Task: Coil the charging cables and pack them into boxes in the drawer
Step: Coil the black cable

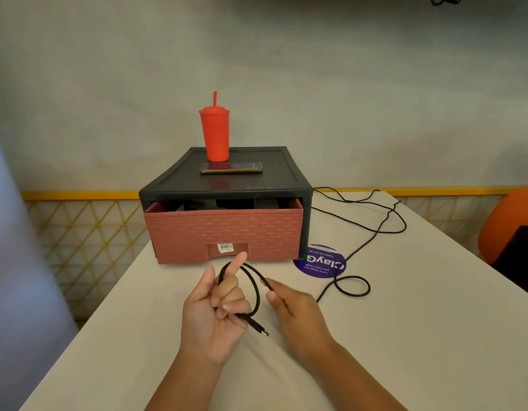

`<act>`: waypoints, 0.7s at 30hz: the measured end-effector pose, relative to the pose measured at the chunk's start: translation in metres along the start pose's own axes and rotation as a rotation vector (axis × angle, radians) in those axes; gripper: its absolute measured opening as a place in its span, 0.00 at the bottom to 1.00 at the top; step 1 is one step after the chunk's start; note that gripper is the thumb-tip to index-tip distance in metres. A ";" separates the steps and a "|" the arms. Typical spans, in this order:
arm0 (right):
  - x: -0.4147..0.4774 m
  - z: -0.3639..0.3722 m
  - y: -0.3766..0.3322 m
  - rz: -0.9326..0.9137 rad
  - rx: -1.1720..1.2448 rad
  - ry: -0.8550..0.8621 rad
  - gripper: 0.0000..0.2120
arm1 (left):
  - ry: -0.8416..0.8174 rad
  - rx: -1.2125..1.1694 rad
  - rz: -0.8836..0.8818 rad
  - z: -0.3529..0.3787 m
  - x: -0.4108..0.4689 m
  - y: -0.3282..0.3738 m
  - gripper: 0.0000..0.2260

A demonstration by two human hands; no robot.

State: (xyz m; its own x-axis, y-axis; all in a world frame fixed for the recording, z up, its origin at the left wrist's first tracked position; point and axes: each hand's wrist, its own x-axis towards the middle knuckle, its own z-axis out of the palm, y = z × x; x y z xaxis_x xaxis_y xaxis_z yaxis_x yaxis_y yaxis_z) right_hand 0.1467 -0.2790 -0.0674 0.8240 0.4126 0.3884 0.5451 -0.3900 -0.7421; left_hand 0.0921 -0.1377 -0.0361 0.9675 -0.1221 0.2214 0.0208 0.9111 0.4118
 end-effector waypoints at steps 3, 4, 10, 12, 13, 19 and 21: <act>0.000 0.007 0.005 -0.065 -0.189 -0.117 0.19 | 0.128 0.023 0.116 -0.007 0.009 0.002 0.38; 0.000 0.008 0.005 -0.084 -0.238 -0.155 0.19 | 0.132 0.022 0.151 -0.008 0.011 0.003 0.39; -0.005 0.017 -0.004 -0.190 -0.293 -0.290 0.15 | 0.307 0.320 0.347 -0.003 0.024 0.001 0.10; -0.003 0.015 -0.002 -0.203 -0.287 -0.278 0.12 | 0.370 0.628 0.434 -0.002 0.025 -0.004 0.12; -0.002 0.014 -0.001 -0.210 -0.297 -0.267 0.12 | 0.385 0.799 0.462 -0.004 0.025 -0.006 0.14; 0.000 -0.003 0.004 -0.264 -0.350 -0.131 0.20 | 0.199 1.578 0.415 -0.017 0.022 -0.019 0.21; 0.002 -0.011 0.006 -0.263 -0.343 -0.097 0.18 | 0.177 1.676 0.362 -0.018 0.021 -0.019 0.21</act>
State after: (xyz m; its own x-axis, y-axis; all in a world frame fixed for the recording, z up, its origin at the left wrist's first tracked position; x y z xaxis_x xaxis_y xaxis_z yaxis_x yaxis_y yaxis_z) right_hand 0.1530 -0.2890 -0.0650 0.6409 0.6032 0.4747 0.7676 -0.5051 -0.3946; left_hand 0.1161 -0.1505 -0.0555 0.8795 0.1264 0.4588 -0.3412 -0.5047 0.7930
